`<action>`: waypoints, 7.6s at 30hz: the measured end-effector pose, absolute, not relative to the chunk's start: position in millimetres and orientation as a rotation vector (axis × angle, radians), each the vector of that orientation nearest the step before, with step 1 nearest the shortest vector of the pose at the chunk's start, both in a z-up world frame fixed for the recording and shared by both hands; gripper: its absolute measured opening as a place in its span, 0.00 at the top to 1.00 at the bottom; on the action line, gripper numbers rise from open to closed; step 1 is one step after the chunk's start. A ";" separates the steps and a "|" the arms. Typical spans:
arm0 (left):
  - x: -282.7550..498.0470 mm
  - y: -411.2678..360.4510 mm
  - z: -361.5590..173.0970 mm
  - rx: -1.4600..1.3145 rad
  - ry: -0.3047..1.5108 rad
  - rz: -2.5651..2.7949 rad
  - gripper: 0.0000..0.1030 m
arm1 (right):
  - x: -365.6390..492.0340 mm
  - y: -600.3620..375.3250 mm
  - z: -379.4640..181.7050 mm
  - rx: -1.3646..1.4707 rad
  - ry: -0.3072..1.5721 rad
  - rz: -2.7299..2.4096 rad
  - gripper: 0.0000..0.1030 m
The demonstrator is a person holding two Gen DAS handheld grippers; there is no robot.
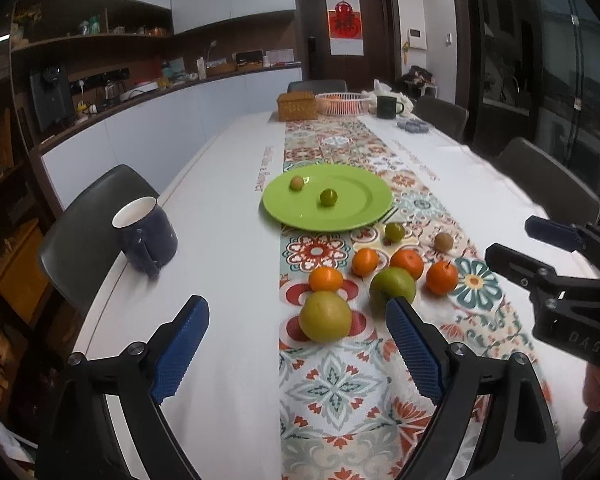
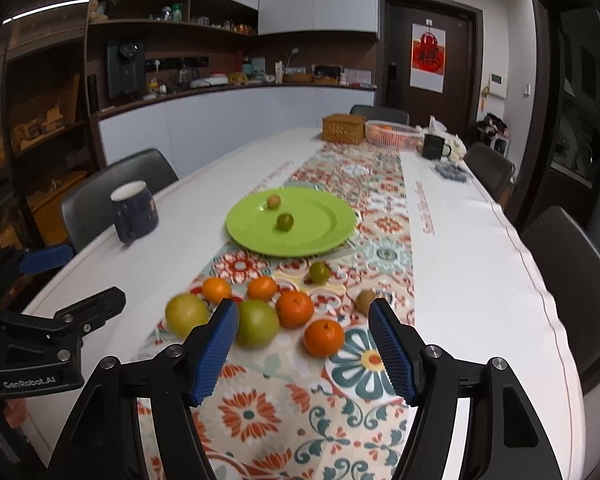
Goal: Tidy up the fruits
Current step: 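Withdraw both tools from the plate and reach toward the remaining fruits, then grasp the large yellow pomelo with the left tool while the right tool grasps a tangerine, then carry the pomelo and tangerine onto the green plate and open both tools, then withdraw both tools and reach toward the green apple and another kiwi, then grasp the green apple with the left tool while the right tool grasps a brown kiwi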
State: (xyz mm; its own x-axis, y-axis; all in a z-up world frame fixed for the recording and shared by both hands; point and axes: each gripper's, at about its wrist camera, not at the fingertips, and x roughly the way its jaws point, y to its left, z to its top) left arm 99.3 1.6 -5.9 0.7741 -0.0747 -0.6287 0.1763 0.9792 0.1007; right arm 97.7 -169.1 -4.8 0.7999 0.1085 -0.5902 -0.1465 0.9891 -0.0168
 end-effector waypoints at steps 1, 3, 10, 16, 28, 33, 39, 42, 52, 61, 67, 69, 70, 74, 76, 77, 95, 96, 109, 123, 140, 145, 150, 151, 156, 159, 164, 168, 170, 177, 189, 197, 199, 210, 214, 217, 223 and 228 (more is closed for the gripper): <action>98.9 0.0 -8.7 0.172 0.671 -0.131 0.12 | 98.1 -169.7 -6.8 -0.063 0.635 0.133 0.34; 98.5 -1.4 -14.1 0.189 0.671 -0.127 0.12 | 99.6 -171.9 -13.7 -0.064 0.656 0.122 0.34; 104.8 -4.2 -33.8 0.202 0.709 -0.128 0.12 | 105.5 -176.2 -33.3 -0.064 0.705 0.107 0.34; 115.1 -6.0 -49.4 0.209 0.740 -0.143 0.12 | 115.5 -177.3 -47.4 -0.079 0.742 0.108 0.34; 147.4 -14.0 -81.1 0.212 0.815 -0.186 0.14 | 148.7 -180.6 -76.1 -0.099 0.809 0.123 0.38; 159.1 -18.4 -87.7 0.211 0.839 -0.199 0.23 | 162.5 -184.0 -86.9 -0.087 0.844 0.131 0.44; 171.9 -24.6 -93.3 0.200 0.867 -0.220 0.34 | 173.5 -181.3 -94.8 -0.085 0.865 0.157 0.50; 177.2 -24.1 -97.8 0.180 0.891 -0.219 0.42 | 178.1 -180.8 -97.4 -0.083 0.873 0.162 0.53; 180.9 -23.1 -102.3 0.155 0.923 -0.210 0.52 | 182.6 -178.4 -99.0 -0.086 0.871 0.175 0.59; 178.2 -23.4 -97.9 0.147 0.923 -0.220 0.52 | 178.3 -179.3 -90.5 -0.090 0.844 0.168 0.60; 172.0 -23.6 -83.3 0.144 0.893 -0.227 0.52 | 170.2 -180.1 -76.4 -0.082 0.814 0.171 0.60; 170.0 -23.7 -74.7 0.143 0.870 -0.234 0.52 | 168.4 -180.1 -70.6 -0.081 0.799 0.174 0.60; 169.8 -24.1 -71.5 0.145 0.862 -0.234 0.52 | 167.6 -179.5 -66.7 -0.080 0.790 0.179 0.60; 172.5 -24.3 -54.0 0.145 0.827 -0.243 0.52 | 167.5 -176.2 -49.0 -0.084 0.748 0.197 0.60; 176.6 -24.6 -46.6 0.147 0.813 -0.243 0.52 | 169.2 -174.9 -41.7 -0.085 0.732 0.203 0.60; 179.3 -24.7 -42.4 0.150 0.804 -0.242 0.52 | 170.8 -173.8 -37.0 -0.082 0.722 0.209 0.60; 252.1 -26.6 9.2 0.180 0.701 -0.245 0.52 | 246.2 -160.9 20.9 -0.119 0.609 0.236 0.60; 257.5 -26.7 9.6 0.181 0.701 -0.244 0.52 | 252.3 -160.2 20.8 -0.121 0.613 0.237 0.60; 338.1 -27.2 -21.5 0.153 0.807 -0.272 0.52 | 334.4 -156.0 -8.7 -0.135 0.733 0.247 0.60; 367.3 -30.5 -72.1 0.164 0.937 -0.284 0.52 | 362.4 -150.6 -57.1 -0.137 0.863 0.266 0.59; 313.4 -18.6 -42.6 0.181 0.856 -0.201 0.31 | 303.2 -167.9 -26.6 -0.110 0.752 0.192 0.45; 281.0 -18.2 -23.8 0.179 0.817 -0.211 0.27 | 272.9 -169.2 -12.6 -0.095 0.712 0.202 0.42; 251.7 -15.6 -4.1 0.169 0.768 -0.203 0.22 | 242.8 -171.2 4.2 -0.091 0.659 0.197 0.39; 246.0 -15.0 -0.3 0.166 0.762 -0.198 0.22 | 237.1 -171.9 7.8 -0.089 0.649 0.196 0.37; 224.2 -15.0 15.9 0.127 0.749 -0.169 0.15 | 213.9 -175.7 24.7 -0.087 0.605 0.196 0.35; 212.0 -17.5 23.4 0.105 0.740 -0.149 0.14 | 201.5 -179.2 33.2 -0.086 0.586 0.196 0.35; 190.3 -24.5 30.4 0.063 0.738 -0.153 0.13 | 181.9 -190.9 41.6 -0.077 0.566 0.196 0.30; 174.5 -35.1 29.2 0.058 0.743 -0.160 0.13 | 169.1 -200.7 41.4 -0.075 0.564 0.195 0.30; 168.4 -40.3 26.2 0.050 0.752 -0.161 0.13 | 162.6 -206.7 39.5 -0.071 0.565 0.198 0.30; 152.8 -56.4 6.4 0.040 0.794 -0.164 0.13 | 149.5 -224.4 22.3 -0.068 0.606 0.188 0.30; 157.9 -73.3 -43.2 0.095 0.865 -0.175 0.13 | 158.3 -234.7 -25.2 -0.082 0.708 0.162 0.30; 173.9 -81.8 -70.4 0.127 0.897 -0.185 0.14 | 180.0 -233.6 -57.3 -0.087 0.785 0.166 0.30; 178.3 -83.2 -75.4 0.129 0.907 -0.188 0.14 | 185.9 -232.4 -64.4 -0.092 0.799 0.169 0.30; 193.4 -87.9 -91.2 0.131 0.931 -0.204 0.29 | 220.4 -231.9 -89.9 -0.090 0.855 0.158 0.40; 196.0 -89.9 -93.6 0.135 0.932 -0.219 0.37 | 228.8 -232.5 -96.5 -0.086 0.871 0.154 0.45; 198.2 -89.1 -95.6 0.114 0.943 -0.234 0.44 | 233.6 -231.1 -101.2 -0.088 0.879 0.155 0.50; 199.4 -88.9 -96.4 0.096 0.946 -0.258 0.51 | 241.1 -226.8 -106.0 -0.096 0.884 0.165 0.62; 198.9 -87.6 -96.1 0.086 0.946 -0.261 0.52 | 240.5 -223.0 -104.9 -0.103 0.876 0.172 0.71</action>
